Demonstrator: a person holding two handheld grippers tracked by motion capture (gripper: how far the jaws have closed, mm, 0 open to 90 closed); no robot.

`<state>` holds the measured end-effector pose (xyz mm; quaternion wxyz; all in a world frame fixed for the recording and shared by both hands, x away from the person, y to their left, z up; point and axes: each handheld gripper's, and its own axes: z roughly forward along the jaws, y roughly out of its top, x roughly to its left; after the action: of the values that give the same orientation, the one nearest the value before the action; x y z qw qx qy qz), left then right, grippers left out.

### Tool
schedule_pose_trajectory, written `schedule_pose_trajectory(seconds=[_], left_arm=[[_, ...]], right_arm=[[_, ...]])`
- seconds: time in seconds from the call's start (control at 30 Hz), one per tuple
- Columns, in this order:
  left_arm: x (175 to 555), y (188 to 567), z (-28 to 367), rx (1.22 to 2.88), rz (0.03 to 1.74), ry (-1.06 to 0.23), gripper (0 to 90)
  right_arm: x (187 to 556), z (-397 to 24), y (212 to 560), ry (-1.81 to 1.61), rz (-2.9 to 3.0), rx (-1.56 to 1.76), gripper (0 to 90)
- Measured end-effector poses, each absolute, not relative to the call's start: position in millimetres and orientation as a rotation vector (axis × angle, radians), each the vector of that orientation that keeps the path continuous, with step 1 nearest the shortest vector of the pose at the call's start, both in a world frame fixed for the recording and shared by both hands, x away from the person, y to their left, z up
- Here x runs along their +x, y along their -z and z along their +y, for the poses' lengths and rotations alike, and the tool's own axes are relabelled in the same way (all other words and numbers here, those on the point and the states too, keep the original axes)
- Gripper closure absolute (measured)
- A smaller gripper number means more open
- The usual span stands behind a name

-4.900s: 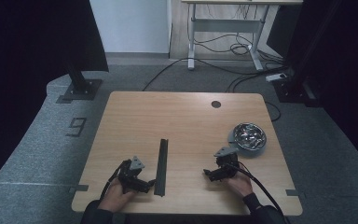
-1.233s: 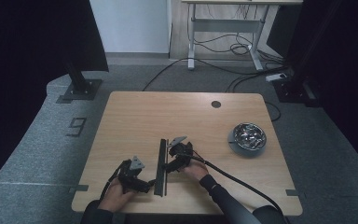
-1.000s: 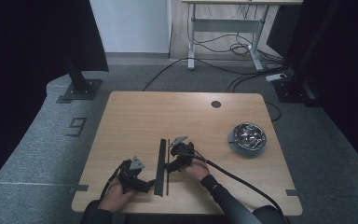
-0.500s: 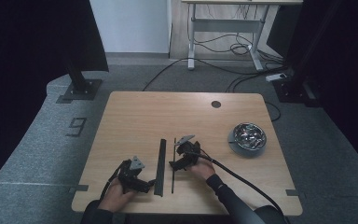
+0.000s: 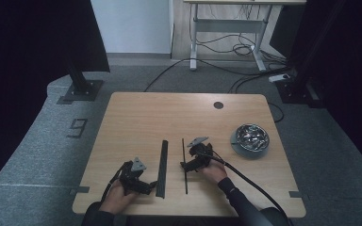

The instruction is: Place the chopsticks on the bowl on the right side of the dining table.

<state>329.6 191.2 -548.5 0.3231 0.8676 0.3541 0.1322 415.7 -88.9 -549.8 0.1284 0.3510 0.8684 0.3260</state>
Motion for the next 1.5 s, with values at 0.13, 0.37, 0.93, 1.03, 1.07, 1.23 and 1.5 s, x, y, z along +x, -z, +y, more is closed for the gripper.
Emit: schedule_pose_trajectory(seconds=[0.13,0.37,0.93,1.03,1.07,1.23,1.5], left_arm=[[330,549,191,2.276,0.930,-0.347,0.0],[330,549,191,2.276,0.930,-0.346,0.0],[330,549,191,2.276,0.929,-0.347,0.0],[330,549,191,2.277,0.929,-0.347,0.0],[330,549,191,2.277,0.930,-0.347,0.0],[330,549,191,2.277,0.928,-0.347,0.0],[330,549,191,2.277,0.928,-0.347,0.0]], right_arm=[[414,-95,550,-0.945,2.520,1.027,0.0],[422,-95,550,-0.950,2.493,1.052,0.0],[429,-119,550,-0.922,2.441,1.142,0.0],[428,-128,551,-0.919,2.430,1.156,0.0],[427,-130,551,-0.919,2.427,1.159,0.0],[422,-145,551,-0.915,2.409,1.178,0.0],[414,-166,552,-0.917,2.384,1.209,0.0]])
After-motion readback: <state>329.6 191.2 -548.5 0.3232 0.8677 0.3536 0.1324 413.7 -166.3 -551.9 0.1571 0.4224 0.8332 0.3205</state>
